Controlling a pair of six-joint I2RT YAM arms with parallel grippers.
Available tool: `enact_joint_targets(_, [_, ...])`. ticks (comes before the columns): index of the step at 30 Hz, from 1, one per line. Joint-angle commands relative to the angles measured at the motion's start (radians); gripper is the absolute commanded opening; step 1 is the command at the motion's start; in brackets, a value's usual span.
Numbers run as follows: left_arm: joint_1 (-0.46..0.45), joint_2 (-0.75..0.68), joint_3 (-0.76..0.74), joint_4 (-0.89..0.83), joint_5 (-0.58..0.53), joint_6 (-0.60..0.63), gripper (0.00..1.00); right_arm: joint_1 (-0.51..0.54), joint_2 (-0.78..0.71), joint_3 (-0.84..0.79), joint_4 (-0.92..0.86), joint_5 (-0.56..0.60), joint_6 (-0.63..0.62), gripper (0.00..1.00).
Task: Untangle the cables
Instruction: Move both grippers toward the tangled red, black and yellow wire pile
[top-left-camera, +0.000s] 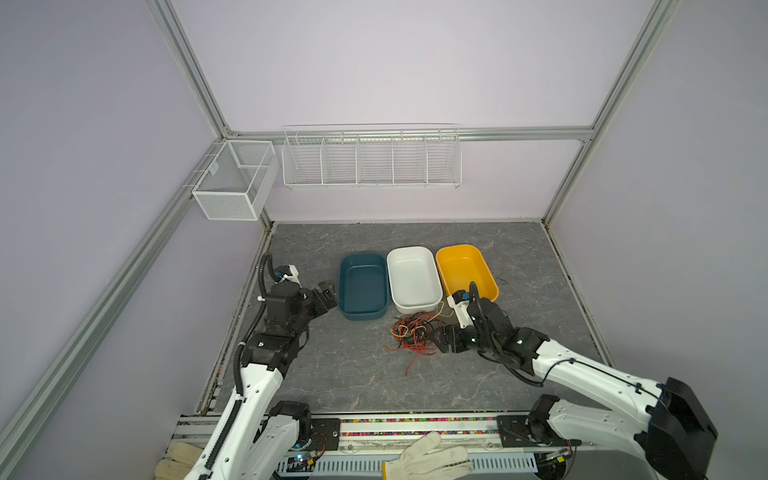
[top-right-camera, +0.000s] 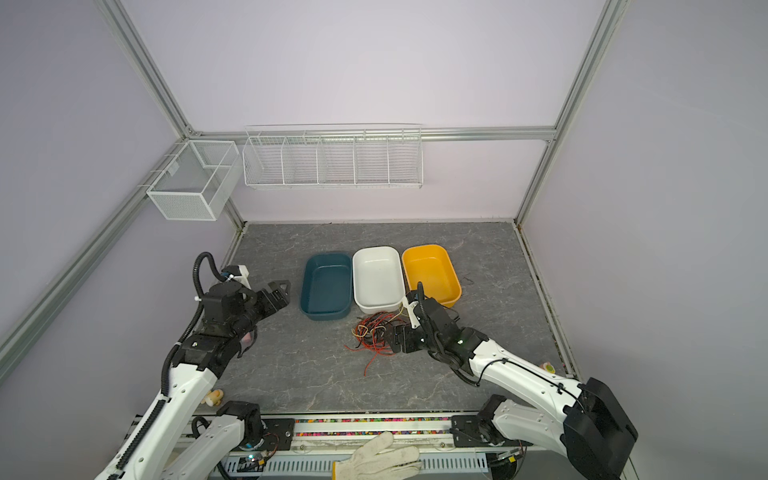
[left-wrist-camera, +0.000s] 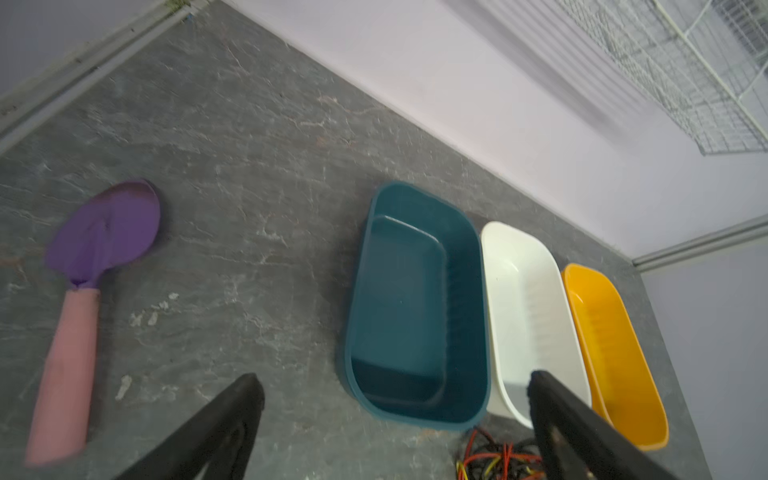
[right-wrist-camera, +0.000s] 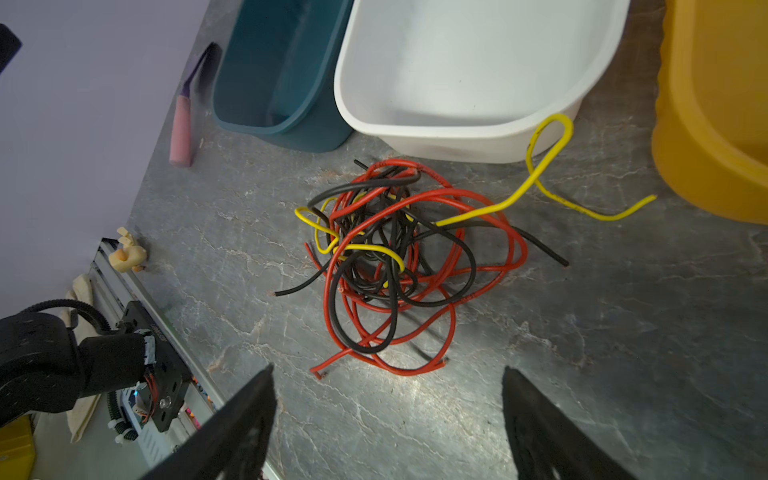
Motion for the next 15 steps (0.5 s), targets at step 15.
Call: enact_joint_targets(15, [-0.42,0.037,-0.156,-0.043,-0.24,-0.215,1.0,0.023,0.212,0.052,0.171,-0.031,-0.056,0.62])
